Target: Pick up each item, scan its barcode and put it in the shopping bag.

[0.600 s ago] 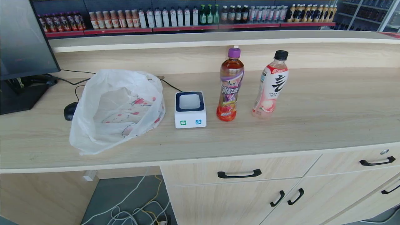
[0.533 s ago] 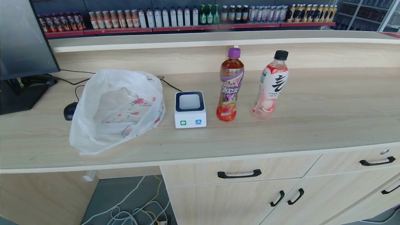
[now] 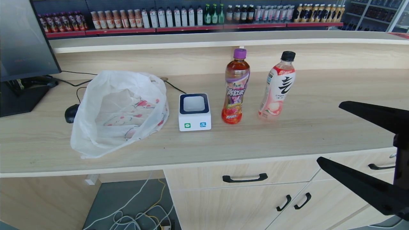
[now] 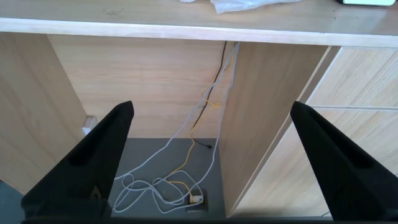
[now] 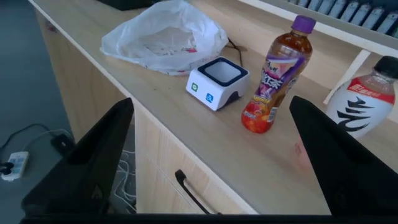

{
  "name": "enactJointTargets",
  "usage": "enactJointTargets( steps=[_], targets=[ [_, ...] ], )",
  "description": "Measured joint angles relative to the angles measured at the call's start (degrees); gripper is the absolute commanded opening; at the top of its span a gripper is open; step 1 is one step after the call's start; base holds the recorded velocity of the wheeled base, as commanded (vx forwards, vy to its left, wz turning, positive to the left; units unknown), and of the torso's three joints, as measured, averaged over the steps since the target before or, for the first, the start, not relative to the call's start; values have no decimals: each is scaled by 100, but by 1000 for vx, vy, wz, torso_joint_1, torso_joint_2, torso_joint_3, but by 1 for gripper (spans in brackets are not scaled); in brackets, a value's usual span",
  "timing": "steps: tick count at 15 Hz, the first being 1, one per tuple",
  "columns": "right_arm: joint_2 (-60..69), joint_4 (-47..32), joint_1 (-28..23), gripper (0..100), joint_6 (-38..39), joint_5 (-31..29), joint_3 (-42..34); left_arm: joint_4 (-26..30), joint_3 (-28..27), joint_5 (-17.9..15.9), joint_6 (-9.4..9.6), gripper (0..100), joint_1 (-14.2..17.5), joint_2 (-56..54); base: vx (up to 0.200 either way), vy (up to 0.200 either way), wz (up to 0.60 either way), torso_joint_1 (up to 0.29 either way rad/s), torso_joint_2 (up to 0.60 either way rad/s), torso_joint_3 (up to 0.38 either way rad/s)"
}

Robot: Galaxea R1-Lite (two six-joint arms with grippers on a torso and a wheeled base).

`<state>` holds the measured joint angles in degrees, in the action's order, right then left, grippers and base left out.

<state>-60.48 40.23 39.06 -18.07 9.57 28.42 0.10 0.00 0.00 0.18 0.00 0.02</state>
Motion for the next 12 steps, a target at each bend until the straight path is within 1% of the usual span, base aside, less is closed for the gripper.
enactJointTargets(
  steps=[2, 3, 5, 8, 10, 12],
  targets=[
    [-143, 105, 263, 100, -33, -506, -9, 0, 0, 0, 0, 100, 0, 0, 0, 0, 0, 0, 0, 0],
    [-184, 110, 358, 100, -33, -1093, -9, 0, 0, 0, 0, 100, 0, 0, 0, 0, 0, 0, 0, 0],
    [-256, 110, 805, 100, -18, -2289, -20, 0, 0, 0, 0, 100, 0, 0, 0, 0, 0, 0, 0, 0],
    [-460, 107, 1559, 100, -155, -3415, 46, 0, 0, 0, 0, 100, 0, 0, 0, 0, 0, 0, 0, 0],
    [-650, 171, 1882, 100, -550, -4052, 269, 0, 0, 0, 0, 100, 0, 0, 0, 0, 0, 0, 0, 0],
    [-831, 424, 2182, 100, -669, -4890, 367, 0, 0, 0, 2, 100, 0, 0, 0, 0, 0, 0, 0, 0]
  ],
)
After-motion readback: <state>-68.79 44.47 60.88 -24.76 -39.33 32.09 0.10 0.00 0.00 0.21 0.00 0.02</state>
